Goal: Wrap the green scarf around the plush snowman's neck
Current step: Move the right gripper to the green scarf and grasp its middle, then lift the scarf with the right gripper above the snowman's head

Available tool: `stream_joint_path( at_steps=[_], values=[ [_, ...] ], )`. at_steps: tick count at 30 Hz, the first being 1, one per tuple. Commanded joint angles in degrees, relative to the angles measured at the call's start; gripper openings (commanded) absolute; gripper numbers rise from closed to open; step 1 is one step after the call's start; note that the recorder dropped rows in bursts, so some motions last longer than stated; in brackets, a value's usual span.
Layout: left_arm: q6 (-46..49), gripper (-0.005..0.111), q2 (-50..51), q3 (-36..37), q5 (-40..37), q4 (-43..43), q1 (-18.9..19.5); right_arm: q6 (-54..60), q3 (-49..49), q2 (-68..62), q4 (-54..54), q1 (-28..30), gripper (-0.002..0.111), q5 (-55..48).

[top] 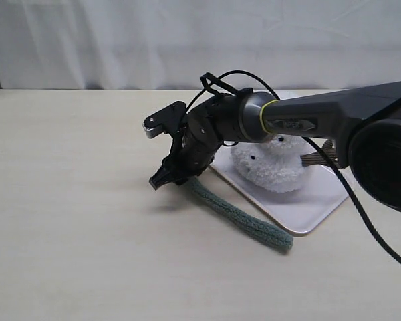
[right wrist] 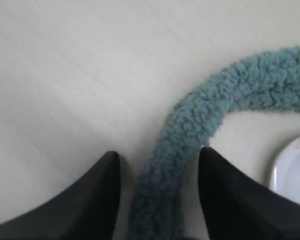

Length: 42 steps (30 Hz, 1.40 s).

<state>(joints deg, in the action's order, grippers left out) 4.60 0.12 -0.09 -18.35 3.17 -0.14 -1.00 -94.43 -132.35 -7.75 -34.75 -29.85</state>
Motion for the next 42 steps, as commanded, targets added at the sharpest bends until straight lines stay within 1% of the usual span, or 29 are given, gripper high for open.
stream_joint_path(
  at_steps=[1, 6, 12, 17, 20, 22, 30, 35, 39, 42],
  values=[
    [-0.4, 0.0, -0.1, 0.1, 0.7, -0.1, -0.3, 0.3, 0.0, -0.8, -0.7, 0.1, 0.026, -0.8],
    [-0.4, 0.0, -0.1, 0.1, 0.7, -0.1, -0.3, 0.5, -0.2, -0.6, -0.7, 0.1, 0.004, -2.0],
    [-0.4, 0.0, -0.1, 0.1, 0.7, -0.1, -0.3, 1.8, -0.2, 6.1, -0.6, 0.0, 0.004, -5.2],
    [-0.4, 0.0, -0.1, 0.1, 0.7, -0.1, -0.3, 1.9, -0.2, 18.5, 0.5, 0.0, 0.004, -11.0],
    [-0.4, 0.0, -0.1, 0.1, 0.7, -0.1, -0.3, 6.3, -0.2, 26.3, 4.3, 0.0, 0.004, -14.3],
    [-0.4, 0.0, -0.1, 0.1, 0.7, -0.1, -0.3, 6.4, -0.2, 30.8, 4.3, 0.0, 0.004, -15.9],
    [-0.4, 0.0, -0.1, 0.1, 0.7, -0.1, -0.3, 10.7, -0.2, 39.7, 3.5, 0.0, 0.004, -22.4],
    [-0.4, 0.0, -0.1, 0.1, 0.7, -0.1, -0.3, 10.6, -0.2, 42.5, -4.2, 0.0, 0.004, -26.7],
    [-0.4, 0.0, -0.1, 0.1, 0.7, -0.1, -0.3, 6.4, 0.7, 42.2, -12.3, 0.1, 0.004, -32.3],
    [-0.4, 0.0, -0.1, 0.1, 0.7, -0.1, -0.3, 5.3, 3.4, 42.1, -16.0, 0.1, 0.004, -31.8]
  ],
)
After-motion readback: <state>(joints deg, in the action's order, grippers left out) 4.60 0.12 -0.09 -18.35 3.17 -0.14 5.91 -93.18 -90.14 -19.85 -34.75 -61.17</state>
